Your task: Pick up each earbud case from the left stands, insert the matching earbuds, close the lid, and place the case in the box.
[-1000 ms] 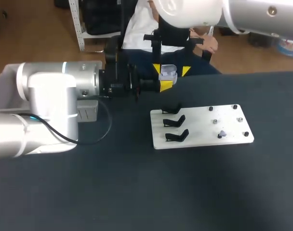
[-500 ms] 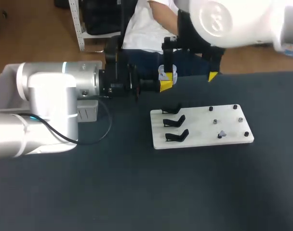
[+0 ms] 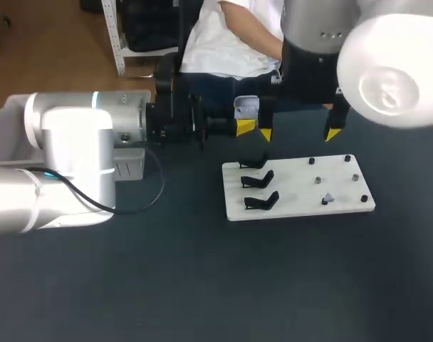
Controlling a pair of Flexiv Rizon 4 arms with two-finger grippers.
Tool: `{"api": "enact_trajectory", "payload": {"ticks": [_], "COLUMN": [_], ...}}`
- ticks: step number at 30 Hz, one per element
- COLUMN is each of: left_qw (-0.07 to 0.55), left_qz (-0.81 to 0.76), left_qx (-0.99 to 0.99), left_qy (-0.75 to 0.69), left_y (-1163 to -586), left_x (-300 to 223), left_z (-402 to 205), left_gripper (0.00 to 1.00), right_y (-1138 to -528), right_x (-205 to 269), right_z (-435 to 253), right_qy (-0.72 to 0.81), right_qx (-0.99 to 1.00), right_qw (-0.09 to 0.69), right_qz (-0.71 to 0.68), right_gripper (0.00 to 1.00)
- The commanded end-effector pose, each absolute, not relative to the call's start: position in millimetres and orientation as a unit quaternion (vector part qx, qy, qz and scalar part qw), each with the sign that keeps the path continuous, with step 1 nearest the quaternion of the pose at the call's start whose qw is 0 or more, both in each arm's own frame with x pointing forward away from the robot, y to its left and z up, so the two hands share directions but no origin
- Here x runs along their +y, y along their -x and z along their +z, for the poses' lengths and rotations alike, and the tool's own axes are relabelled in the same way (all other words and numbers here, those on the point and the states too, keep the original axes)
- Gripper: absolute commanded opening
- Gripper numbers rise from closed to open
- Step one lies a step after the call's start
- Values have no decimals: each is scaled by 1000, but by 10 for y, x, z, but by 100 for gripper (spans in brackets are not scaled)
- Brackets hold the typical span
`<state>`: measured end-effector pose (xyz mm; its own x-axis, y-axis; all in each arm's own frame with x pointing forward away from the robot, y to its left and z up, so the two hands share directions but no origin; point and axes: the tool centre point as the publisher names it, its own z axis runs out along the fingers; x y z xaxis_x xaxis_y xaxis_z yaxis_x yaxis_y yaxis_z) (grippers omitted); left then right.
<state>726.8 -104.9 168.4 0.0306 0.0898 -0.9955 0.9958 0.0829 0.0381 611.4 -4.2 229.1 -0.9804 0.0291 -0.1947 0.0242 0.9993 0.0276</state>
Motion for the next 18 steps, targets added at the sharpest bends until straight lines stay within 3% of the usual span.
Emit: {"api": "enact_trajectory", "payload": {"ticks": [1,5,8,18], "left_qw": [511,511,511,511], "left_qz": [-445,-445,-445,-445], "left_qx": [533,533,533,533], "left_qy": [-506,-506,-506,-506], "left_y": [-7248,-7248,-7248,-7248], "left_x": [-1052,-1052,-1052,-1052], "left_z": [1670,1670,1670,1670], "left_gripper": [0,0,0,0], "right_y": [-6067,-6067,-6117,-6087], "right_x": [-58,-58,-228,-727], "right_z": [2275,2275,2026,1431], "right_qy": [-15,-15,-36,-110], "right_qx": [989,989,989,985], "right_qw": [150,150,127,120], "right_qz": [13,13,64,50], "right_gripper": [100,100,100,100]}}
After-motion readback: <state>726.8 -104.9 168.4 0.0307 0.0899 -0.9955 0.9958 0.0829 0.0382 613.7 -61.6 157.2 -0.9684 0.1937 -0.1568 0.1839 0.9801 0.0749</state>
